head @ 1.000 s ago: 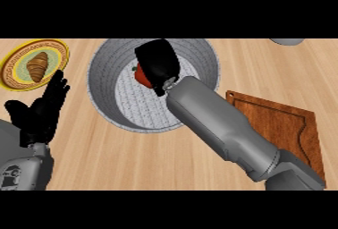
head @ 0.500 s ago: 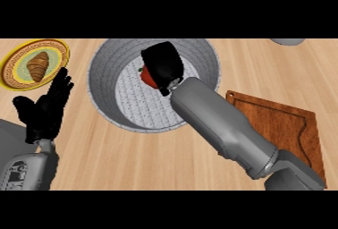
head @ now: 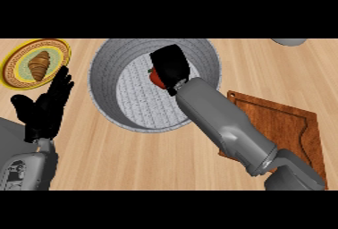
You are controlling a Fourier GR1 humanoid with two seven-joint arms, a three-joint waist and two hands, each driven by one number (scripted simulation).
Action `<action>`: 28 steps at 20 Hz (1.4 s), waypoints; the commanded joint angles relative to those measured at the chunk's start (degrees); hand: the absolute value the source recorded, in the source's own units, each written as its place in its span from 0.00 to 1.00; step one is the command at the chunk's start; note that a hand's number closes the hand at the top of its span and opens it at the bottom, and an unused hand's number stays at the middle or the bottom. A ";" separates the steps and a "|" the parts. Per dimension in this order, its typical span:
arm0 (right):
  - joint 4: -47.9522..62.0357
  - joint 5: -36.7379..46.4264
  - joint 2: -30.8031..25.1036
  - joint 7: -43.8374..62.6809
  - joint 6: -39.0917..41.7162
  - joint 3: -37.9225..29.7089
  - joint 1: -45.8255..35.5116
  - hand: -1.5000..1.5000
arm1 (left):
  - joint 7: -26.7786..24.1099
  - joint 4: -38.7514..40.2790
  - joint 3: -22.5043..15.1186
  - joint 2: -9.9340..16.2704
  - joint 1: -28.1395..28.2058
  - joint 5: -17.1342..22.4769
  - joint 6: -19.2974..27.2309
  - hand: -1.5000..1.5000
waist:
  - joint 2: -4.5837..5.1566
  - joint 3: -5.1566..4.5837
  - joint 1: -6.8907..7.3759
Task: Pick the bell pepper from the cutting board and place it in the basket
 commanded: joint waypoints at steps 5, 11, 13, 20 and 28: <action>0.45 -1.68 0.00 -1.34 4.39 0.75 0.95 1.00 | 1.73 -0.95 0.27 0.14 -0.33 -0.43 0.61 0.50 | -0.14 0.01 -0.25; 0.76 -3.66 0.00 -0.52 5.45 0.78 0.98 1.00 | -0.72 3.68 1.80 1.50 -3.44 -0.18 -0.22 0.50 | -0.14 0.00 -0.69; 4.57 -5.46 0.00 -0.97 2.03 2.22 2.65 1.00 | -0.27 0.78 1.16 1.35 -1.04 0.94 -1.76 0.50 | 0.25 0.00 1.12; 5.35 -5.91 0.00 4.97 7.62 -0.59 0.92 1.00 | -0.30 0.27 0.26 0.04 -0.87 -0.25 -0.30 0.50 | -0.03 0.01 0.05; -3.02 -12.00 0.00 3.03 -4.33 -4.82 5.22 0.00 | -0.53 0.78 0.44 0.24 -0.13 -0.59 -0.29 0.50 | -0.17 0.04 -0.17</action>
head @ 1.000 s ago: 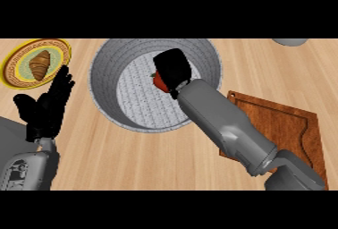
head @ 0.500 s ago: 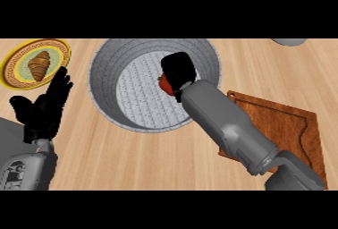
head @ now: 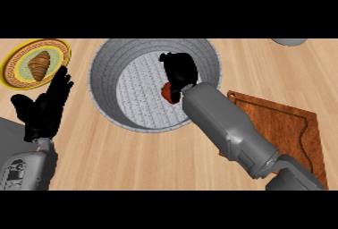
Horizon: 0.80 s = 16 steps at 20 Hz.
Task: Pick the bell pepper from the cutting board and place it in the basket
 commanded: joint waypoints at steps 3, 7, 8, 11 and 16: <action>-8.02 -5.95 0.00 -0.34 -5.47 -5.22 1.44 0.00 | -1.55 0.28 0.18 -0.52 2.02 0.39 -0.28 0.50 | -0.34 0.01 -0.92; -8.49 -10.29 -0.17 -0.80 -8.90 -13.46 -0.60 0.00 | -0.61 -0.84 0.66 0.74 2.18 0.38 -0.73 0.50 | -0.33 0.03 -1.14; -10.04 -12.17 0.00 0.16 -10.35 -14.40 0.56 0.00 | 0.78 0.35 0.54 0.23 0.19 0.12 0.13 0.50 | -0.29 0.04 -1.41; -14.85 -13.27 -2.99 -0.17 -8.37 -16.83 4.13 0.00 | -0.63 -1.70 0.44 -0.43 3.51 0.34 0.11 0.50 | -0.66 0.02 -2.10; -21.94 -20.28 -9.35 -2.20 -4.18 -23.72 9.71 0.00 | 0.69 -2.35 1.32 -0.31 2.96 0.39 1.20 0.50 | -0.68 0.05 -2.59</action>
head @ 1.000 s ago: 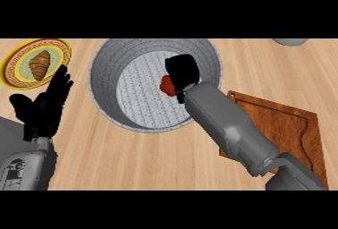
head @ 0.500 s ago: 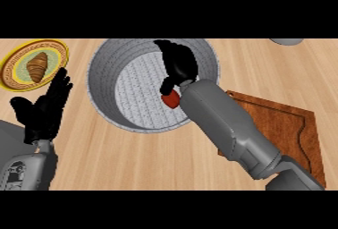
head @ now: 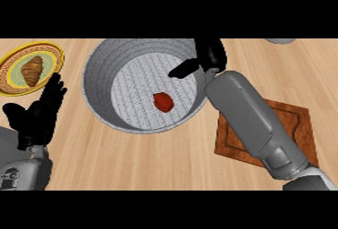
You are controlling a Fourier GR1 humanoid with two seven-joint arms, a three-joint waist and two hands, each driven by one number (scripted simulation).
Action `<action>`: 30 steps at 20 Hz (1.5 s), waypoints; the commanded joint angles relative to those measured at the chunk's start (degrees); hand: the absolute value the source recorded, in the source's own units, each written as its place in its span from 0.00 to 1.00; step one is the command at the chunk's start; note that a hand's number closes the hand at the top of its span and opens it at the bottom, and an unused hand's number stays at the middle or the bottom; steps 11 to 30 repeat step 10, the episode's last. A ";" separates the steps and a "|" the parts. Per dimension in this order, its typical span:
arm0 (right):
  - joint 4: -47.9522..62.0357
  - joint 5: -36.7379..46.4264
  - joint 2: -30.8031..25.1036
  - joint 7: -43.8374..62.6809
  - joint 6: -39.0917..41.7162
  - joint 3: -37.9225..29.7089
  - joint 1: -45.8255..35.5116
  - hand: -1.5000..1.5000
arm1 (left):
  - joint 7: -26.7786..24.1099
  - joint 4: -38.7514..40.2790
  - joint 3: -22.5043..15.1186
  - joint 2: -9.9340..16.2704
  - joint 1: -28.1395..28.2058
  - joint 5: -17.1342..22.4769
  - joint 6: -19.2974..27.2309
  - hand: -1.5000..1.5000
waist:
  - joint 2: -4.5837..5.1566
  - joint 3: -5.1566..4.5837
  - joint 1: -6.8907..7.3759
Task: Pick the bell pepper from the cutting board and place it in the basket
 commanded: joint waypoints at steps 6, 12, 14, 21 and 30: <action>-16.41 -8.56 -11.80 -4.32 10.84 -7.59 14.54 0.00 | -0.12 0.82 1.65 1.30 -0.53 1.19 -1.02 0.50 | 0.04 -0.02 -0.22; -26.18 -11.79 -13.65 -6.36 14.35 -9.15 23.27 0.00 | 1.83 0.97 0.95 0.70 -2.02 0.23 0.15 0.50 | 0.05 -0.03 -0.32; -26.18 -11.79 -13.65 -6.36 14.35 -9.15 23.27 0.00 | 1.83 0.97 0.95 0.70 -2.02 0.23 0.15 0.50 | 0.05 -0.03 -0.32; -26.18 -11.79 -13.65 -6.36 14.35 -9.15 23.27 0.00 | 1.83 0.97 0.95 0.70 -2.02 0.23 0.15 0.50 | 0.05 -0.03 -0.32; -26.18 -11.79 -13.65 -6.36 14.35 -9.15 23.27 0.00 | 1.83 0.97 0.95 0.70 -2.02 0.23 0.15 0.50 | 0.05 -0.03 -0.32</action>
